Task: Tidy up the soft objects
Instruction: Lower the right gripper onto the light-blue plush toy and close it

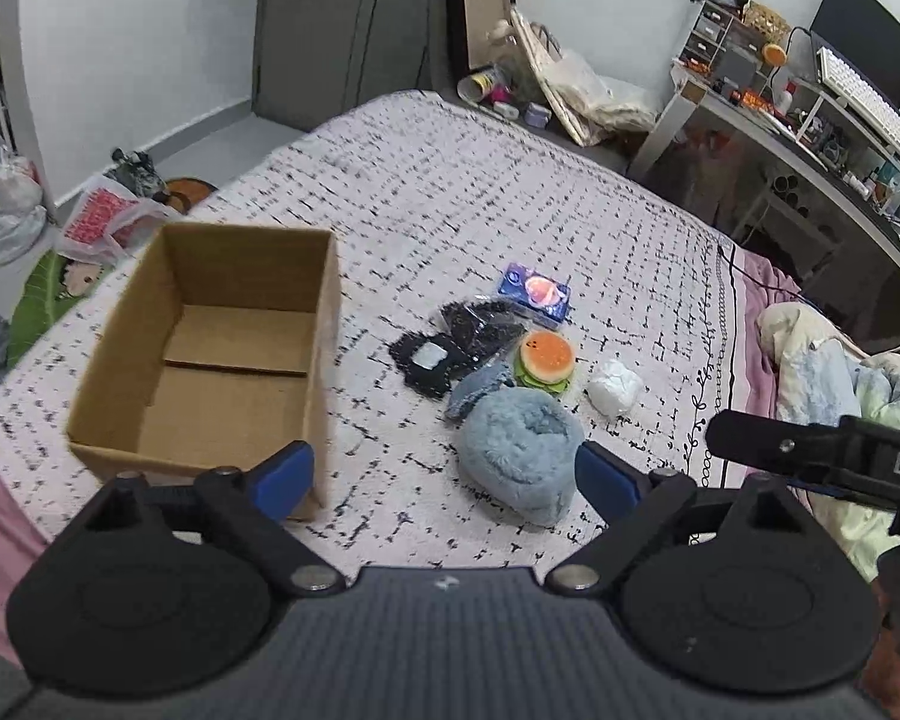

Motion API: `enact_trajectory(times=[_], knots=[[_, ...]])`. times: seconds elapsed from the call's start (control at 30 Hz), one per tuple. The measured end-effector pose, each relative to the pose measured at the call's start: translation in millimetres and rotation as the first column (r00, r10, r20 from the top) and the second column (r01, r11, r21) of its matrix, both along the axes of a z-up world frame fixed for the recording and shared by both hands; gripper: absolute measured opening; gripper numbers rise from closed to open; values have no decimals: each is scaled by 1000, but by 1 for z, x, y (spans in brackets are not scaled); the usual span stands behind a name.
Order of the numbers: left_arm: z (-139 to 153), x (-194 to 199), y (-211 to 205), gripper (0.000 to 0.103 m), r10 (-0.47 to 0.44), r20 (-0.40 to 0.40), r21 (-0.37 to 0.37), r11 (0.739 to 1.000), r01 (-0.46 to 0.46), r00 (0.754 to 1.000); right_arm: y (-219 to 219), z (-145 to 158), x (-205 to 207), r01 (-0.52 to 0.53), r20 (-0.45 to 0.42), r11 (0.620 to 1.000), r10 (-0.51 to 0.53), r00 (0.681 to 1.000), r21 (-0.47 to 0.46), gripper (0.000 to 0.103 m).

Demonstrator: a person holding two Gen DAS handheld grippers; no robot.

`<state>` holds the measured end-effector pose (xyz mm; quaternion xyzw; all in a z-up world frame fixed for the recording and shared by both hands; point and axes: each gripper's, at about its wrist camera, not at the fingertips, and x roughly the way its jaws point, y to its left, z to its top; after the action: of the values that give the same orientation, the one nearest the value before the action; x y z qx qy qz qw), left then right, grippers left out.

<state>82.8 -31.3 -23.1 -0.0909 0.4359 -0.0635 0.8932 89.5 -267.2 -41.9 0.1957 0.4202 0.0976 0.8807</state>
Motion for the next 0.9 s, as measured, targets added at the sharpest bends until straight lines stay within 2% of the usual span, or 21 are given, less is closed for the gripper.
enact_trajectory(times=[0.23, 0.33, 0.43, 0.5, 0.7, 0.9], knots=[[-29, 30, -7, 74, -24, -74, -65, 998, 19, 997, -4, -33, 21, 13, -52, 996, -9, 999, 83, 83], [-41, 42, -13, 72, -47, -86, -76, 996, 41, 995, -3, -44, 29, 0, -60, 994, 6, 998, 107, 82], [-54, 54, -14, 67, -48, -114, -100, 994, 36, 992, -1, -57, 39, -4, -75, 993, 14, 997, 121, 74], [-65, 63, -14, 66, -45, -136, -126, 992, 28, 990, -3, -67, 46, -9, -93, 985, 25, 995, 171, 68], [-91, 76, -13, 66, -57, -180, -203, 979, 19, 982, -5, -93, 63, -9, -120, 971, 39, 992, 240, 60], [-116, 85, -18, 59, -47, -220, -237, 971, -7, 974, -6, -119, 75, 30, -200, 961, 26, 979, 274, 54]])
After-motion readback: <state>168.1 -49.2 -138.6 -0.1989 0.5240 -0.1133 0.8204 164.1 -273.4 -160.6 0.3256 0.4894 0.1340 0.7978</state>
